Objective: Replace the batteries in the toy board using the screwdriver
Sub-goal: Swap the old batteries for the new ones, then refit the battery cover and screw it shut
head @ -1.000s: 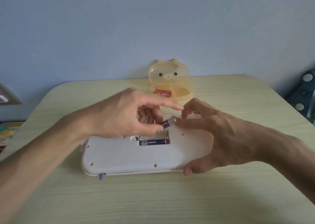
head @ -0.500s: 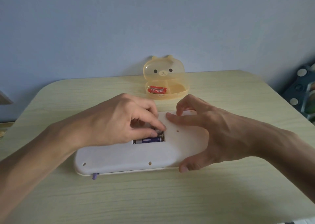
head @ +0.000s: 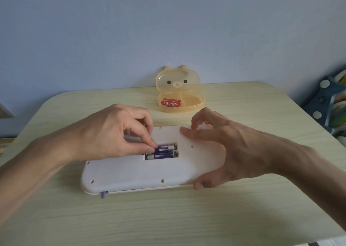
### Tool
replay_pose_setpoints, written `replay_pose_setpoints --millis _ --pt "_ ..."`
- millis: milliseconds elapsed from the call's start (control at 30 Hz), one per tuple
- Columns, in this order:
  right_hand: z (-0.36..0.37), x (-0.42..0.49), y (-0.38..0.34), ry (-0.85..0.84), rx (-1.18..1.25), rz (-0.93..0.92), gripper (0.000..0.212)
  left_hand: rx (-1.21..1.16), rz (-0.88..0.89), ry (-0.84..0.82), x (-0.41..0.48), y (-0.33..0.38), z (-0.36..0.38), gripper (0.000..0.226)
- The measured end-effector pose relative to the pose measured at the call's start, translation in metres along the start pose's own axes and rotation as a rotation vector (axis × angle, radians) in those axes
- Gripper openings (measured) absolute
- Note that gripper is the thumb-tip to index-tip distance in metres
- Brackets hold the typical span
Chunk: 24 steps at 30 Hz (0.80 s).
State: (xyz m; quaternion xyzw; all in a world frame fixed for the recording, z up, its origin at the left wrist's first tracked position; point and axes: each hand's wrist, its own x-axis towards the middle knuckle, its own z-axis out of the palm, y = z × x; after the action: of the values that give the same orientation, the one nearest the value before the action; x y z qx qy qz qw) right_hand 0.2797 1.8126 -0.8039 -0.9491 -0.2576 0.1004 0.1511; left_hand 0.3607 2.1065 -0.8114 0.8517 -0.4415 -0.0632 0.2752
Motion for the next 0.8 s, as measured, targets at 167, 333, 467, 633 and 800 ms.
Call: replay_pose_setpoints --millis 167,333,467,633,800 --pt "-0.004 -0.004 0.005 0.015 0.08 0.022 0.112 0.005 -0.021 0.03 -0.011 -0.006 -0.003 0.019" --pt "-0.027 -0.026 0.046 0.157 0.064 0.129 0.085 0.037 -0.079 -0.137 -0.027 -0.01 -0.005 0.093" --pt "-0.034 -0.049 0.067 0.149 -0.014 0.219 0.059 0.012 -0.061 -0.157 -0.03 -0.013 0.004 0.112" --pt "-0.033 -0.067 0.072 0.021 -0.023 0.287 0.059 -0.108 -0.085 -0.119 -0.027 0.002 0.006 0.113" --pt "-0.024 -0.068 0.074 0.019 -0.001 0.299 0.038 -0.013 -0.049 -0.102 -0.027 -0.003 0.008 0.108"
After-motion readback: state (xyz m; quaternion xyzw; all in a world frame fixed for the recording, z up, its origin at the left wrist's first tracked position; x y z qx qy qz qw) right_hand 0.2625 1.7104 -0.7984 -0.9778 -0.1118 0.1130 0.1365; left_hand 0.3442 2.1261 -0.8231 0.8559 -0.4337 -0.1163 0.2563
